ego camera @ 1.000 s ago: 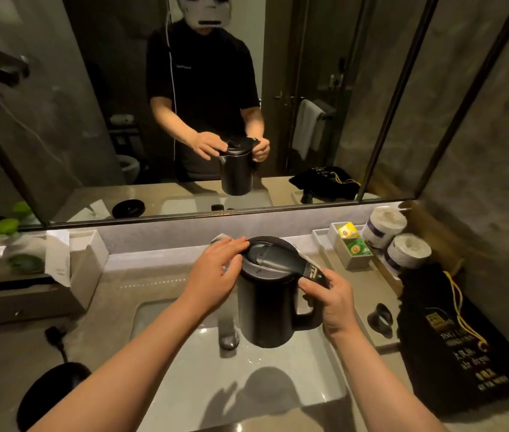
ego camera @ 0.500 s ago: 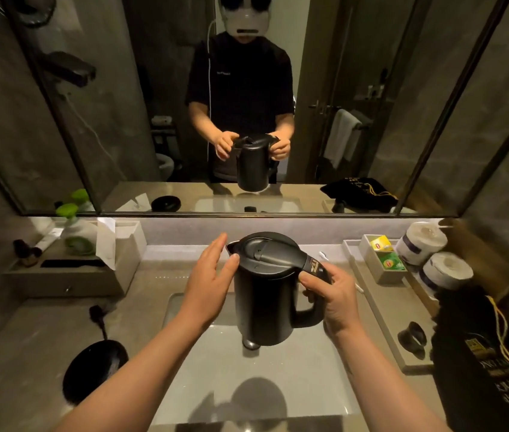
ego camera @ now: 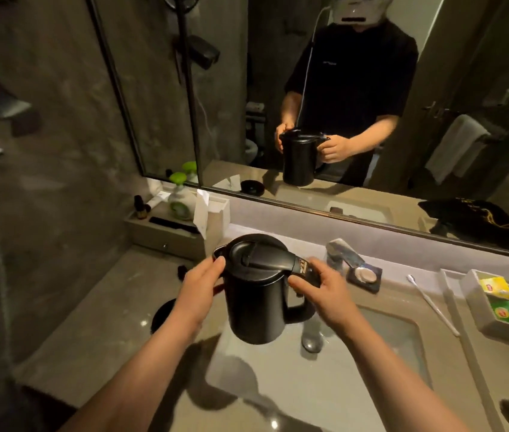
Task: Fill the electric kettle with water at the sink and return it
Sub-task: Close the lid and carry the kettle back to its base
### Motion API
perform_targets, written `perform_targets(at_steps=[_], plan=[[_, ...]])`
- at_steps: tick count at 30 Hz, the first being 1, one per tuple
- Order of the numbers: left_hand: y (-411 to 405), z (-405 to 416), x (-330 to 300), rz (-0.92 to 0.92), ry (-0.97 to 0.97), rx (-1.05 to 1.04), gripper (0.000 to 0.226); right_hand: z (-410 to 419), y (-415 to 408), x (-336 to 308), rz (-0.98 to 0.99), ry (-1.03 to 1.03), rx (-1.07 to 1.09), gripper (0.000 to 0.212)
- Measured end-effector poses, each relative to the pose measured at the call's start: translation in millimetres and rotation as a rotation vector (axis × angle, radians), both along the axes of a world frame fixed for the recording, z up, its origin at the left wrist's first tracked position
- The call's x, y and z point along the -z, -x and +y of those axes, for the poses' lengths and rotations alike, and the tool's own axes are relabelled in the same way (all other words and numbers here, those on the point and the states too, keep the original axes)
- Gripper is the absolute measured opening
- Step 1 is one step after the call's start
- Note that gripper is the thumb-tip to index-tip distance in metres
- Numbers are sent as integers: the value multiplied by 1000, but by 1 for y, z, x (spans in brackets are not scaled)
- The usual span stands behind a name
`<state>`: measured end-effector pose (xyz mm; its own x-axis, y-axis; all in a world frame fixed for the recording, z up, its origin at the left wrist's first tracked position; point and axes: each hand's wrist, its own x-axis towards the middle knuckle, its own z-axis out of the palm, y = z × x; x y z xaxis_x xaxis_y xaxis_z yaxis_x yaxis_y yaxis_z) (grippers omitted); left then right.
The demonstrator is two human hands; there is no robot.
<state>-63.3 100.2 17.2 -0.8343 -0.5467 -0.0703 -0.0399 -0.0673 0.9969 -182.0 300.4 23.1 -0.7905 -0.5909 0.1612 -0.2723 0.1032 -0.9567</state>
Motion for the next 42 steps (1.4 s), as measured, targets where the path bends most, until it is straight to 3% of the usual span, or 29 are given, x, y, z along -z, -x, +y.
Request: perform_targets(at_steps=[10,16,36,42], plan=[[-70,-76,19,-22,-38,-267,25,-114,-15,28,41,-180,-319,11],[-80,-108,42,-58,-90,-358,22,-156,-16,46,55,-229,-395,11],[-79,-127,74,-98,-92,-348,24,-174,-11,73,30,-241,-422,27],[-78,-123,77,-116,-77,-318,26,-171,-8,87,-16,-244,-425,19]])
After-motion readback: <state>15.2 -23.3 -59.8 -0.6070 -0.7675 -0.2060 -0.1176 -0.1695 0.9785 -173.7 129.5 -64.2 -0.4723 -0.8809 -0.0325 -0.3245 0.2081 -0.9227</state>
